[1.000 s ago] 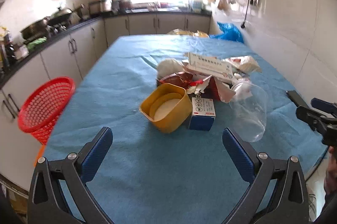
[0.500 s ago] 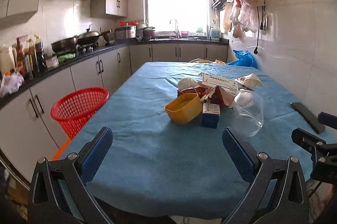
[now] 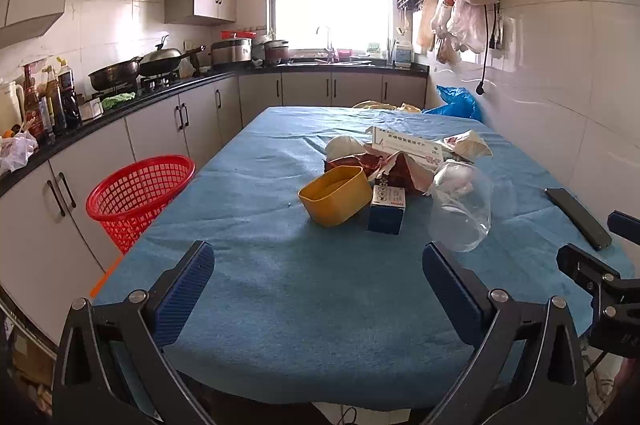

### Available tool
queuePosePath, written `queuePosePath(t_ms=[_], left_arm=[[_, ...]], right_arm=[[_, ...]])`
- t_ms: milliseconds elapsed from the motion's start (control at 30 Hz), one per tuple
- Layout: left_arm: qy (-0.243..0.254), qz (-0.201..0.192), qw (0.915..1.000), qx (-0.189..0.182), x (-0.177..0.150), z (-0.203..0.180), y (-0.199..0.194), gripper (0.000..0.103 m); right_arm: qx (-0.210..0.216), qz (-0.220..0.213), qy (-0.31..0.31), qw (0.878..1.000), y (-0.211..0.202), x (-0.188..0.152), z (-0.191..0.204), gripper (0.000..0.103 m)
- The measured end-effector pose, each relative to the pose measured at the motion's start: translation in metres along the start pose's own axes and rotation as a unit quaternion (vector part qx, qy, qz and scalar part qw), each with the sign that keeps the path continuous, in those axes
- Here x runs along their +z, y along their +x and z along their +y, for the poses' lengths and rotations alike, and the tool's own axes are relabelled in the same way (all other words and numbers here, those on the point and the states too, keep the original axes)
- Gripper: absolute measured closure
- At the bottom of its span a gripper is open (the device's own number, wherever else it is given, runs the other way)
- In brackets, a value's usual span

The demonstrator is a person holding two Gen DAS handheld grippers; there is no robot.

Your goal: Collect trash

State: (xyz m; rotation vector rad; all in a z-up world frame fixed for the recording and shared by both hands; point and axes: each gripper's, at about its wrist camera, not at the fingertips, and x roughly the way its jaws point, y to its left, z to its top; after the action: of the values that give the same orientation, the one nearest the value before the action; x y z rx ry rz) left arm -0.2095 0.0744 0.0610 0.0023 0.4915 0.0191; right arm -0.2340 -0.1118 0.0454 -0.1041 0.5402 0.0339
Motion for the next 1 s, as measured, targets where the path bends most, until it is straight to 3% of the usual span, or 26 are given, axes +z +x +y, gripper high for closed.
queuePosePath(t_ms=[267,1000], left_arm=[[-0.009,0.014,0.9998,0.006,-0.001,0.01,0.006,0.0],[-0.003,0.016,0.9999,0.004,-0.004,0.012,0.008,0.0]], right_arm=[[-0.02,-0.027,-0.008,0.999,-0.014,0.009,0.002,0.006],[-0.02,-0.022,-0.013,0.999,-0.018,0.016,0.006,0.006]])
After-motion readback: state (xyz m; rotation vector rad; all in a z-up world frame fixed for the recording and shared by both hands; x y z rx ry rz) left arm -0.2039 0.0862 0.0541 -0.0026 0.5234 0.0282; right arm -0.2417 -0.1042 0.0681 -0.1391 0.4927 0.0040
